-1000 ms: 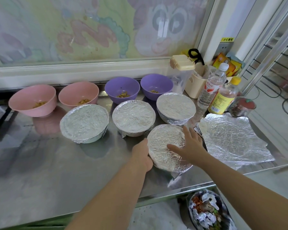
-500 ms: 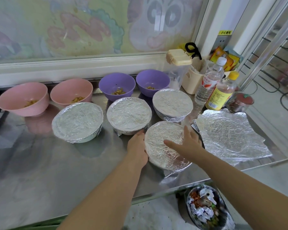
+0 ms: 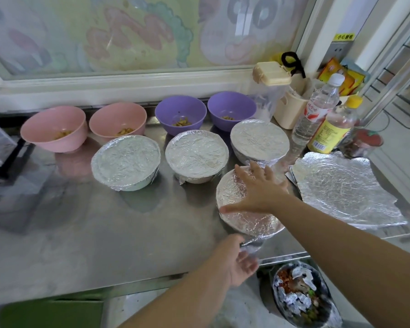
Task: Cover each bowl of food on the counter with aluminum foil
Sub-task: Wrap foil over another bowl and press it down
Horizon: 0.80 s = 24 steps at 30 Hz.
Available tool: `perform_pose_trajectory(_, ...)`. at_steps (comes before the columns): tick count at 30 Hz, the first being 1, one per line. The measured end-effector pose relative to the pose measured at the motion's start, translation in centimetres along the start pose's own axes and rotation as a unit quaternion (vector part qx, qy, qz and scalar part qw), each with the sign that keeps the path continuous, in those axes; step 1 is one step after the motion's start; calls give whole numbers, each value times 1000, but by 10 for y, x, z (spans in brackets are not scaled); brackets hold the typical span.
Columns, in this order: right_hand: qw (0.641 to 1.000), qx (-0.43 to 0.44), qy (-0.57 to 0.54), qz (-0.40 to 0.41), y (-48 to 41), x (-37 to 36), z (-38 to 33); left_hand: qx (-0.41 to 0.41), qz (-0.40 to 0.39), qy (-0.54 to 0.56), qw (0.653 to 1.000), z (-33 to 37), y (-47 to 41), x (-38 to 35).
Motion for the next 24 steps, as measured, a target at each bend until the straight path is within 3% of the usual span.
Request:
perform_pose_trajectory(5,1000,-5,-18,-18,0,0,-2,4,-61,60,996,-2,-10,-10)
perform_pose_trajectory(17,1000,-7,-13,-18,2,-1,-3,-89,17,32,995,10,1,-8)
perform_pose_trajectory(24,1000,-6,-11,-15,2,-3,-3,-94,10,74,993,20,3,-4)
Point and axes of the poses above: each hand's wrist, its own y-axis away from the middle knuckle, its own x-axis out of the back of the hand, z = x × y, the point moved 4 cm from there along -y, towards the middle knuckle, and after that the axes turned 12 degrees about -z, right-handed, at the moved point
